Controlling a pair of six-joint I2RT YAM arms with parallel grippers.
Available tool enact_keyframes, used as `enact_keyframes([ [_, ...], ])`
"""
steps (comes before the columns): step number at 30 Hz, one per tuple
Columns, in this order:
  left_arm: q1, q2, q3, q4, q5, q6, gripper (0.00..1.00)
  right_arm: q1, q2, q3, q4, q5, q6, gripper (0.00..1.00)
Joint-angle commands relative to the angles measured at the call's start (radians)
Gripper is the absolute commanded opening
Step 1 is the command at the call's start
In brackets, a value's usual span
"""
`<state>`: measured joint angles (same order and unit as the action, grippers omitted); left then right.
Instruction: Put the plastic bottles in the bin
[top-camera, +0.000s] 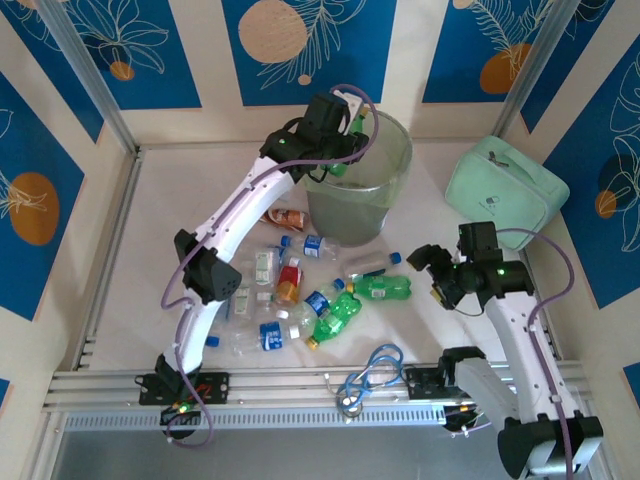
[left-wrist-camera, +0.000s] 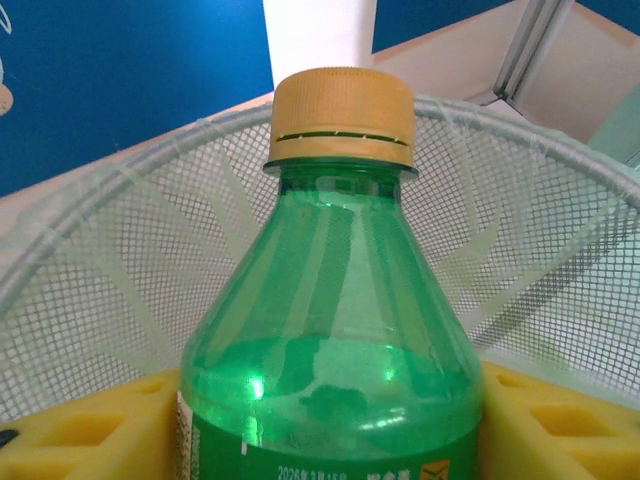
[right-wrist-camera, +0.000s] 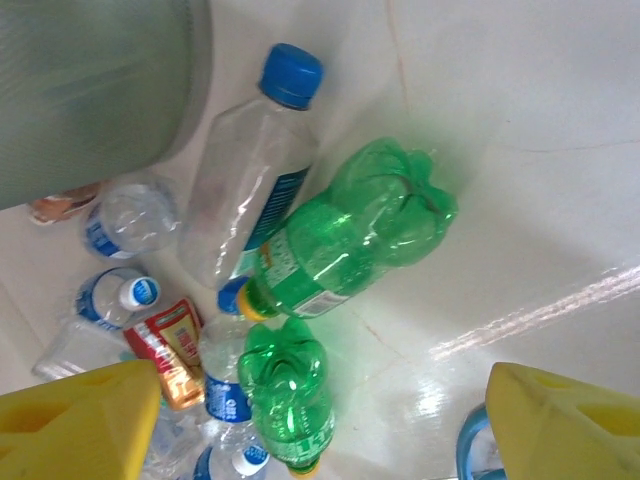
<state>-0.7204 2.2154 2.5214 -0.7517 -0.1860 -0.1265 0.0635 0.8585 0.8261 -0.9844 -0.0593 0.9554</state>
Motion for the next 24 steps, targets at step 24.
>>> enact_keyframes([
  [24,0.003,-0.501,-0.508,0.232,0.143,-0.181,0.88,0.154,0.223,-0.183,0.286,0.068,0.461,0.83],
])
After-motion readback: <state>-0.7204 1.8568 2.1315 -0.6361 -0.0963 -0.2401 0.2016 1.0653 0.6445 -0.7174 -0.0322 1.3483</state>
